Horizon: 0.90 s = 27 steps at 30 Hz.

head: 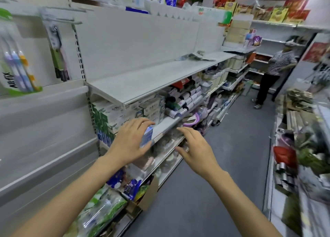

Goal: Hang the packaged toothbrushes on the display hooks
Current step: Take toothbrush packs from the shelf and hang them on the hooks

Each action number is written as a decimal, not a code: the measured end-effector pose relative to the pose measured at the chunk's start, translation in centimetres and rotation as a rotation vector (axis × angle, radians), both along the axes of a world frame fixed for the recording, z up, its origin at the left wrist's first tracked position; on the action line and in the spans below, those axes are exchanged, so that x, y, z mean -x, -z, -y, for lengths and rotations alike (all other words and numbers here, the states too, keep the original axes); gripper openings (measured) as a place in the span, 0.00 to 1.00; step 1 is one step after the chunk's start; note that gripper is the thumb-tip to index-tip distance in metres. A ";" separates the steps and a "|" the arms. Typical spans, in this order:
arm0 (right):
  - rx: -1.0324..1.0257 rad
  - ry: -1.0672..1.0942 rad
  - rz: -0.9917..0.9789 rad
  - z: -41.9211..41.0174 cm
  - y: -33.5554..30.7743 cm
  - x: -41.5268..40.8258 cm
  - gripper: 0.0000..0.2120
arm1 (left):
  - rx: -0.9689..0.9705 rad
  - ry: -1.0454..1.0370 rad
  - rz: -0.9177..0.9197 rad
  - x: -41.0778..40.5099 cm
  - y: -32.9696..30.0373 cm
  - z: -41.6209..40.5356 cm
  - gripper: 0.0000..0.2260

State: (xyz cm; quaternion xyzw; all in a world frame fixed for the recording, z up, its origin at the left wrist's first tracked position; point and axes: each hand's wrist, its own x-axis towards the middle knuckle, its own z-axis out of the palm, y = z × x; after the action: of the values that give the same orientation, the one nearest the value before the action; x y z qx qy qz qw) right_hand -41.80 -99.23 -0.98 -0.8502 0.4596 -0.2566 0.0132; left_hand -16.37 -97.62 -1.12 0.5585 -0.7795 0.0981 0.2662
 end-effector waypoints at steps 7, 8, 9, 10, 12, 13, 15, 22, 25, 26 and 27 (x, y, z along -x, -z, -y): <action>0.014 0.071 0.008 9.9 -1.1 2.8 0.28 | -0.017 0.059 -0.005 3.2 -1.6 11.4 0.24; 0.012 0.082 0.017 11.1 -1.1 3.3 0.28 | -0.020 0.066 -0.002 3.6 -1.7 12.8 0.24; 0.010 0.093 0.022 12.3 -1.2 3.8 0.28 | -0.025 0.074 0.002 4.1 -1.7 14.1 0.24; 0.008 0.100 0.029 13.5 -1.2 4.2 0.28 | -0.030 0.081 0.004 4.5 -1.7 15.4 0.24; 0.002 0.111 0.044 16.0 -1.2 5.3 0.28 | -0.036 0.090 0.008 5.3 -1.7 18.0 0.24; -0.001 0.115 0.048 17.4 -1.2 5.8 0.28 | -0.038 0.091 0.008 5.7 -1.6 19.3 0.24; -0.002 0.115 0.054 20.3 -1.1 7.0 0.28 | -0.040 0.089 0.006 6.6 -1.5 21.8 0.24; 0.002 0.066 0.057 31.9 -0.4 12.2 0.28 | -0.018 0.049 -0.006 11.6 -0.8 31.6 0.23; 0.016 0.018 0.030 37.5 0.0 14.9 0.28 | -0.015 0.002 0.009 14.6 -0.5 36.4 0.24; 0.016 0.001 0.025 39.3 0.0 15.9 0.28 | -0.014 -0.016 0.005 15.7 -0.5 38.0 0.24; 0.008 -0.014 0.024 41.1 -0.1 16.8 0.28 | -0.019 -0.034 0.002 16.8 -0.6 39.5 0.24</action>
State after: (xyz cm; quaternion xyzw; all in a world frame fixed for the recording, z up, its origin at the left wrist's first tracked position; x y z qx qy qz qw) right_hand -58.64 -140.35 -0.89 -0.8504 0.4522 -0.2683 0.0171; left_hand -33.14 -137.13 -0.55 0.5741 -0.7710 0.0957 0.2584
